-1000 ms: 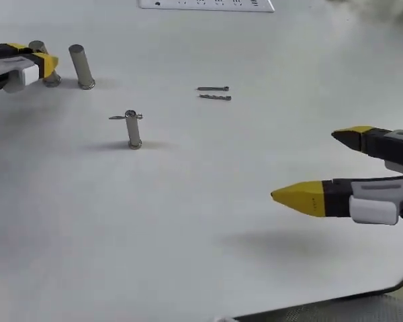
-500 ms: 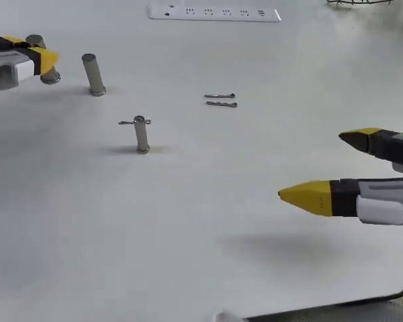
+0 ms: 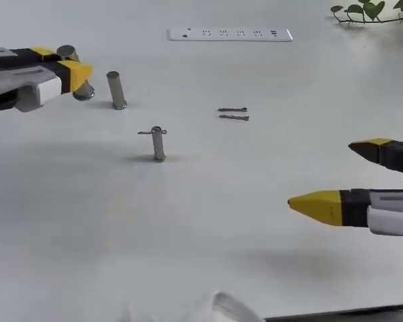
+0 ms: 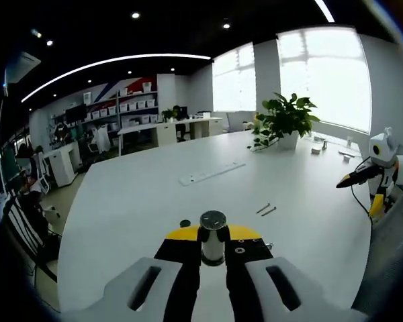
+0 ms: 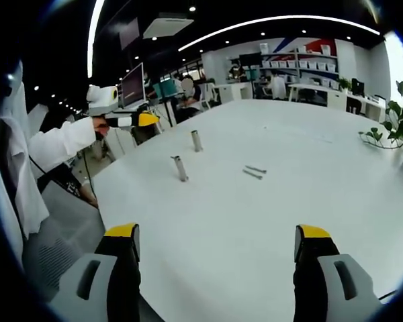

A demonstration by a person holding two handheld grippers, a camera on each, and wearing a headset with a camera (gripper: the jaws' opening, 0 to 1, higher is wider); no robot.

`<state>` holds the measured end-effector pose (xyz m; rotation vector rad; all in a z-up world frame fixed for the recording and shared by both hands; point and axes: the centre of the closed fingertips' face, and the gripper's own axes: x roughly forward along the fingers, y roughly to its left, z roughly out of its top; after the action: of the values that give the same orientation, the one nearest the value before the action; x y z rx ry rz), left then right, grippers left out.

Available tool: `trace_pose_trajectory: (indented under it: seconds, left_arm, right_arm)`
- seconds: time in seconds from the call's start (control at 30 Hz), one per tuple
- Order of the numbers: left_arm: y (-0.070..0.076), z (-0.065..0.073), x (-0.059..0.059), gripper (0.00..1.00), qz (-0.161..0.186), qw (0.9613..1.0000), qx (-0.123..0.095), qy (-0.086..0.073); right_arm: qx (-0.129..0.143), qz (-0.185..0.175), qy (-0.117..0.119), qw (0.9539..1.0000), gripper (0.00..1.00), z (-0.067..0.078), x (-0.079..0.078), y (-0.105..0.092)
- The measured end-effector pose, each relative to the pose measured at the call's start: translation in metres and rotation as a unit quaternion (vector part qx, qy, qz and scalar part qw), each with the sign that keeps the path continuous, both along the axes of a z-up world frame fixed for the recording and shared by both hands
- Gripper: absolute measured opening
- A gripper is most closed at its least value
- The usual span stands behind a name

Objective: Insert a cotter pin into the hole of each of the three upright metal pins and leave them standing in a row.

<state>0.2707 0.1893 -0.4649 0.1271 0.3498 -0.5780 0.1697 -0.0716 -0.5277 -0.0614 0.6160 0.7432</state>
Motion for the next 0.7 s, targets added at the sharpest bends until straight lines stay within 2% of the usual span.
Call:
trace_pose_trajectory:
  seconds: [0.13, 0.33, 0.4, 0.47, 0.7]
  left_arm:
    - [-0.028, 0.003, -0.024, 0.09, -0.027, 0.9994, -0.02, 0.006]
    - [-0.063, -0.003, -0.05, 0.09, -0.067, 0.9974, -0.02, 0.017]
    - [-0.073, -0.008, -0.055, 0.09, -0.077, 0.9965, -0.022, 0.025]
    - [-0.082, -0.015, -0.06, 0.09, -0.087, 0.9956, -0.014, 0.032]
    - [-0.107, -0.037, -0.072, 0.09, -0.108, 0.9927, -0.006, 0.053]
  right_arm:
    - [0.003, 0.001, -0.005, 1.0, 0.94, 0.002, -0.003, 0.0]
    - [0.005, 0.0, -0.006, 1.0, 0.94, 0.002, -0.008, -0.002]
    - [0.007, -0.001, -0.006, 1.0, 0.94, 0.002, -0.01, -0.002]
    - [0.007, -0.001, -0.006, 1.0, 0.94, 0.002, -0.01, -0.003]
    - [0.011, -0.001, -0.006, 0.9999, 0.94, 0.002, -0.016, -0.005]
